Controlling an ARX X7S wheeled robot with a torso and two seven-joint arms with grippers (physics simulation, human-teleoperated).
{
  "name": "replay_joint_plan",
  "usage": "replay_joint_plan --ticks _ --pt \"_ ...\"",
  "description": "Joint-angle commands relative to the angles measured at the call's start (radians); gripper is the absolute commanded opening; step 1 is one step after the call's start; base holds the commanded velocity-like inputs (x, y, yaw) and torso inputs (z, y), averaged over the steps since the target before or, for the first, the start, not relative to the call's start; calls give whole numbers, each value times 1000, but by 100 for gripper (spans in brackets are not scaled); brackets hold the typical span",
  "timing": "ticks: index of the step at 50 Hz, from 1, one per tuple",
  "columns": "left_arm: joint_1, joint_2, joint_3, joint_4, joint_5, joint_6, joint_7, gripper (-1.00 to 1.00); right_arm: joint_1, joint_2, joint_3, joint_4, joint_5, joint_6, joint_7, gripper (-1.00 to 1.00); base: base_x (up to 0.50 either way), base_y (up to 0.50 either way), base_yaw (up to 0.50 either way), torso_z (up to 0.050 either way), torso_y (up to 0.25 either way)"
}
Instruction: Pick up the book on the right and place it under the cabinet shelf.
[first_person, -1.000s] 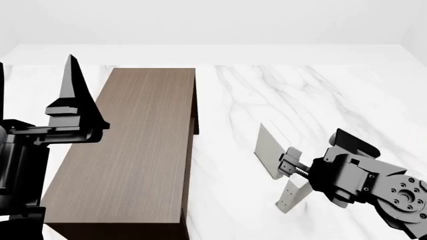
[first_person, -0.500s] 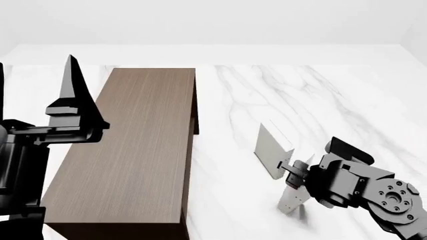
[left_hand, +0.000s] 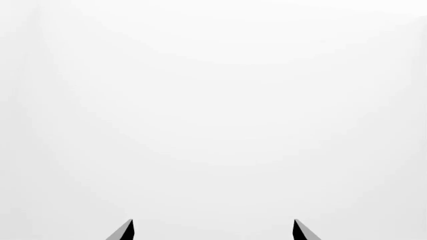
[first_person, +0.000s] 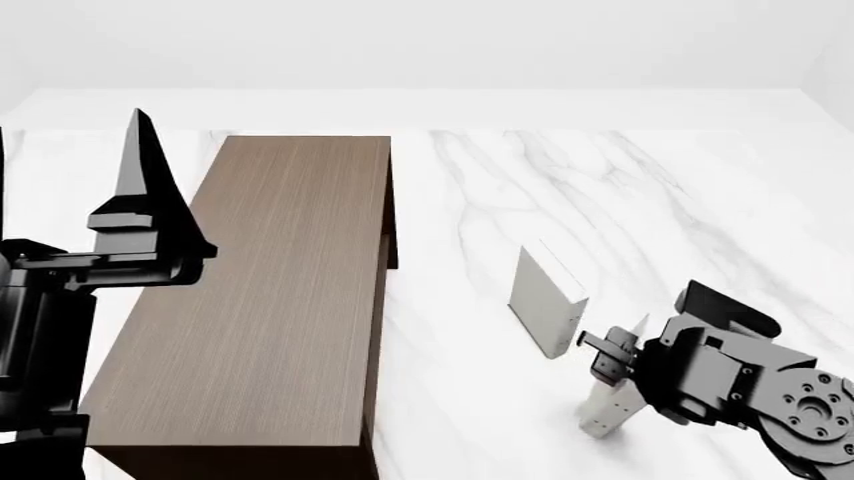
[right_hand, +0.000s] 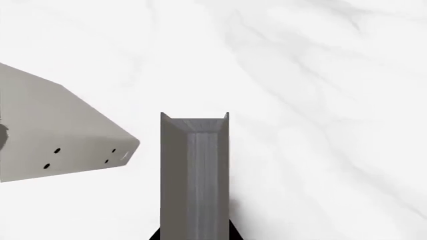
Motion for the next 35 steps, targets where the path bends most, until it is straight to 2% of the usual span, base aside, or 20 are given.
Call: replay_joint_plan --ticks 1,9,19,35 --pt "0 -5 3 2 -4 3 -8 100 24 69 26 -88 -37 5 55 -100 0 0 0 0 0" --pt "1 -9 4 1 -5 6 -12 100 4 161 80 -252 3 -5 42 -100 0 0 0 0 2" --pt "3 -14 10 5 -4 8 -20 100 -137 253 146 -425 53 -80 -69 -100 0 0 0 0 0" --pt "5 -23 14 3 -9 15 -26 100 -296 374 204 -629 77 -169 -148 -100 0 0 0 0 1"
